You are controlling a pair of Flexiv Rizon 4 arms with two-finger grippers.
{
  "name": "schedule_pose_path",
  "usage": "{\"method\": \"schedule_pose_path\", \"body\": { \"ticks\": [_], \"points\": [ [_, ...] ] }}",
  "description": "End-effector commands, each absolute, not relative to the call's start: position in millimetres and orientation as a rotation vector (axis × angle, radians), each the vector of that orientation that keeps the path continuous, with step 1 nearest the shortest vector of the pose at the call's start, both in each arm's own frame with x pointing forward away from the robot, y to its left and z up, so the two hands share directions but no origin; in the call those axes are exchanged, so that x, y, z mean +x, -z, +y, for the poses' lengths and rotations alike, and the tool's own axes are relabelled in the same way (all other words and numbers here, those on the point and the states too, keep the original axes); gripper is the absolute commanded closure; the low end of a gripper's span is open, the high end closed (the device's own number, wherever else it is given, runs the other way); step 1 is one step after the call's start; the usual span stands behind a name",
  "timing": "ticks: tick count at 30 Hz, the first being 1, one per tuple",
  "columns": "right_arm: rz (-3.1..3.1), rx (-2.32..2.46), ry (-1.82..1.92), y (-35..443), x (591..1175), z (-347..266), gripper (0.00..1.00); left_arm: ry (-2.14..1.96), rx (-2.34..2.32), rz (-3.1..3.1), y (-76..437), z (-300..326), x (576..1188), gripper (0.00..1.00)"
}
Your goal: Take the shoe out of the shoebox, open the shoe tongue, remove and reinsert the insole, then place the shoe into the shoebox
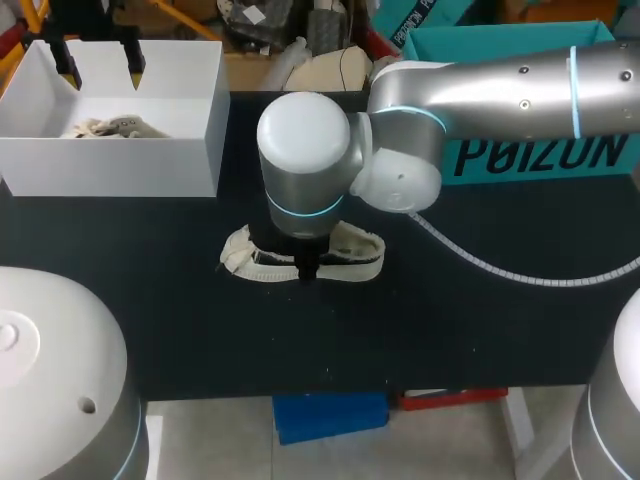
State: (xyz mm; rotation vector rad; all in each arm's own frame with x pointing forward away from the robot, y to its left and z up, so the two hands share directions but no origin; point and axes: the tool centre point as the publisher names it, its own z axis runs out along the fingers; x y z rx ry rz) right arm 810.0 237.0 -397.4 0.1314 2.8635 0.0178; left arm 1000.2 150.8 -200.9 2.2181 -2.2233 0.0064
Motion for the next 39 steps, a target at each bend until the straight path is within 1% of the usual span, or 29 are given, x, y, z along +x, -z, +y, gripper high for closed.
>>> {"method": "schedule_pose_path", "body": {
  "ticks": [1, 7, 11, 17, 39],
  "points": [
    [2.872, 0.082, -0.045, 358, 801, 233, 0.0, -0.003, 2.219, -2.222, 200, 151, 1000, 0.0],
    [2.828, -0.174, -0.186, 310, 803, 230, 0.0, -0.003, 2.219, -2.222, 200, 151, 1000, 0.0],
    [2.83, -0.314, -0.33, 296, 809, 218, 0.0, -0.003, 2.219, -2.222, 200, 151, 1000, 0.0],
    [2.837, -0.343, -0.608, 299, 818, 180, 0.0, -0.003, 2.219, -2.222, 200, 151, 1000, 0.0],
    [2.837, -0.343, -0.608, 299, 818, 180, 0.0, -0.003, 2.219, -2.222, 200, 151, 1000, 0.0]
  ]
}}
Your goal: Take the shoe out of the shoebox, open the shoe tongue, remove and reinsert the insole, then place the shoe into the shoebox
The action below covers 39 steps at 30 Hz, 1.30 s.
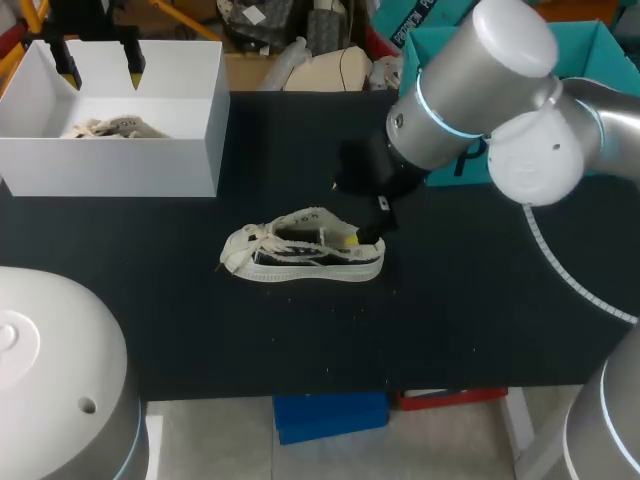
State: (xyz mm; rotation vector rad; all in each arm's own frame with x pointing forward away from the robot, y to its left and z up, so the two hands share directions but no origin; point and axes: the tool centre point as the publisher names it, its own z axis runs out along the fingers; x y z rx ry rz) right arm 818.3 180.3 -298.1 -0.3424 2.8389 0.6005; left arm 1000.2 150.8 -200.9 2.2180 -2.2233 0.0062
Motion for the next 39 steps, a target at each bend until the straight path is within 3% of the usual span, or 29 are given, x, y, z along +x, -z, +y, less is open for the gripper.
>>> {"method": "schedule_pose_path", "body": {
  "ticks": [1, 8, 23, 39],
  "points": [
    [2.837, -0.343, -0.608, 299, 818, 180, 0.0, -0.003, 2.219, -2.222, 200, 151, 1000, 0.0],
    [2.837, -0.343, -0.608, 299, 818, 180, 0.0, -0.003, 2.219, -2.222, 200, 151, 1000, 0.0],
    [2.761, -0.096, -1.0, 314, 814, 137, 0.0, -0.003, 2.219, -2.222, 200, 151, 1000, 0.0],
    [2.662, 0.035, -1.301, 379, 841, 118, 0.0, -0.003, 2.219, -2.222, 200, 151, 1000, 0.0]
  ]
}}
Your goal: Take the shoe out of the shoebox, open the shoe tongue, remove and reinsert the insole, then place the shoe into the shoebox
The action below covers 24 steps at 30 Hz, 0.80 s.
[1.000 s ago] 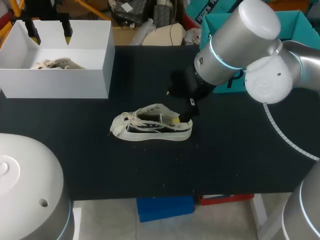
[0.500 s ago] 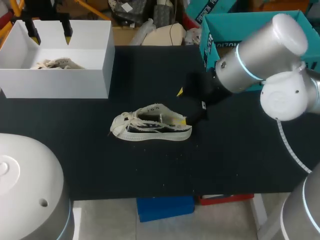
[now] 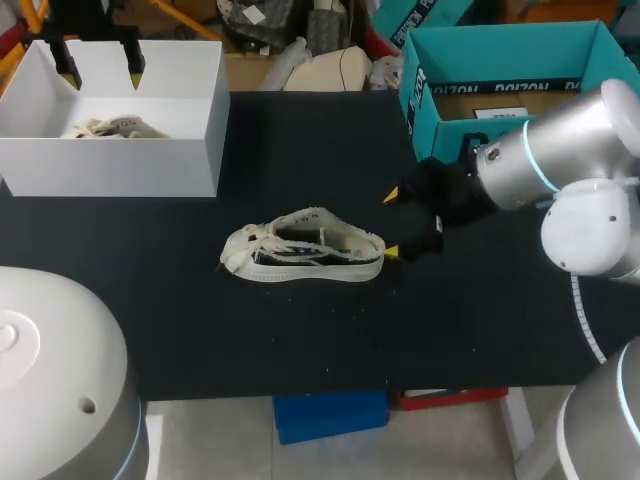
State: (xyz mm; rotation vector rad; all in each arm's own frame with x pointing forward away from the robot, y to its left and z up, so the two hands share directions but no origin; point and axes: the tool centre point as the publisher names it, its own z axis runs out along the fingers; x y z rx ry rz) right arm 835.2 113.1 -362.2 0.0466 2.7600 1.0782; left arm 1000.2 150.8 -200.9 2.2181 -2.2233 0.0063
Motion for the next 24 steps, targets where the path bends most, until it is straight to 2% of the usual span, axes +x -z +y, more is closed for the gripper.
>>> {"method": "schedule_pose_path", "body": {
  "ticks": [1, 24],
  "points": [
    [2.662, 0.042, -1.313, 382, 842, 118, 0.0, -0.003, 2.219, -2.222, 200, 151, 1000, 0.0],
    [2.674, 0.076, -1.467, 421, 848, 143, 0.0, -0.003, 2.219, -2.222, 200, 151, 1000, 0.0]
  ]
}}
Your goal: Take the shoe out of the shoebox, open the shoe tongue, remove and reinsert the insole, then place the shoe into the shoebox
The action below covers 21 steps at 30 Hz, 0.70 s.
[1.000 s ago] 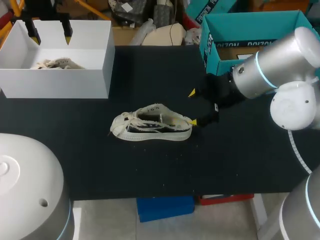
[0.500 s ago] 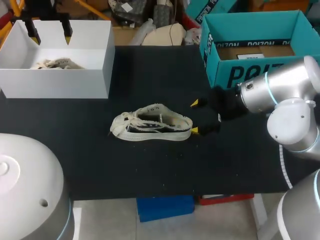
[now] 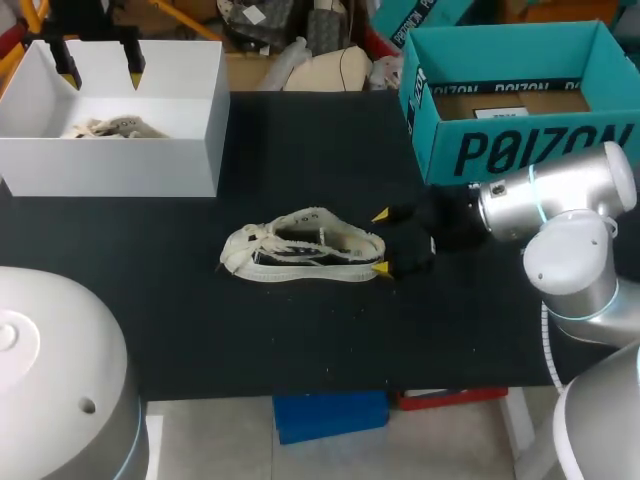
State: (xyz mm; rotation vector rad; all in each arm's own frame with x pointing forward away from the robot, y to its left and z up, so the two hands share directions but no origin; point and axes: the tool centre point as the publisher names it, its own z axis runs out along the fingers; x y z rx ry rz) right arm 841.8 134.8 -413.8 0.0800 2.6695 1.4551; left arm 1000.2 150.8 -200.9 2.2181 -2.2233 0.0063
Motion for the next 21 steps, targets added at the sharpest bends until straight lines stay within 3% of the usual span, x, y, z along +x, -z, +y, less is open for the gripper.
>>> {"method": "schedule_pose_path", "body": {
  "ticks": [1, 21],
  "points": [
    [2.675, 0.077, -1.471, 422, 848, 145, 0.0, -0.003, 2.219, -2.222, 200, 151, 1000, 0.0],
    [2.676, 0.114, -1.525, 436, 843, 167, 0.0, -0.003, 2.219, -2.222, 200, 151, 1000, 0.0]
  ]
}}
